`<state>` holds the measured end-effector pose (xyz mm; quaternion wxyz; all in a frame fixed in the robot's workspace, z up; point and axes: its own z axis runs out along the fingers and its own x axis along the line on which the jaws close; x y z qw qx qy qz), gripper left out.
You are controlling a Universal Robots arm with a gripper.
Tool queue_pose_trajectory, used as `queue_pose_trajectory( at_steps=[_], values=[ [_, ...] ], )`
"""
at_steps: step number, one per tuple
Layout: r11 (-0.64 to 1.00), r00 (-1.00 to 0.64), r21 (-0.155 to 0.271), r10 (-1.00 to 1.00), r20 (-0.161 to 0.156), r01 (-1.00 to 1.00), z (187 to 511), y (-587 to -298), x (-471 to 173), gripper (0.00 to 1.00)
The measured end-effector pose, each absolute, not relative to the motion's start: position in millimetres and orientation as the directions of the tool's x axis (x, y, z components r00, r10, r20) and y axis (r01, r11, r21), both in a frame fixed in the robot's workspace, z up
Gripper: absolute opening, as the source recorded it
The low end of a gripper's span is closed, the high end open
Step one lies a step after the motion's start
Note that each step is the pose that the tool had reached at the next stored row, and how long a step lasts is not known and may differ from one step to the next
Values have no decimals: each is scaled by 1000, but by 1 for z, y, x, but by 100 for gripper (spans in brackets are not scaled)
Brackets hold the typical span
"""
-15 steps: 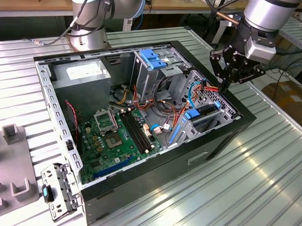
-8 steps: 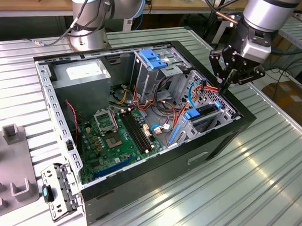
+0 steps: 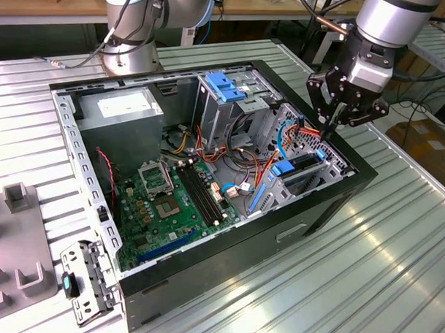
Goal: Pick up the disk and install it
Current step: 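Insert the first disk wire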
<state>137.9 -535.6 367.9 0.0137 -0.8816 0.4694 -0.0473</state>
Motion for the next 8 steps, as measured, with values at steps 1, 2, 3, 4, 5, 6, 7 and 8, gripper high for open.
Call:
queue_pose_trajectory(
  at_steps=[1,2,3,4,5,6,7,8],
  values=[
    [-552,547,-69,-834,71,-831,368,-536,138,16],
    [-540,536,-69,-842,71,-839,368,-536,138,16],
    [-529,525,-69,-848,71,-846,368,-536,138,16],
    [-500,496,-69,-866,71,-863,368,-536,138,16],
    [-478,474,-69,-878,71,-876,368,-536,138,16],
    [-466,462,-69,-884,71,-882,368,-536,138,16],
    [-449,444,-69,-893,71,-891,368,-536,138,16],
    [-429,424,-69,-903,71,-901,368,-536,138,16]
  ],
)
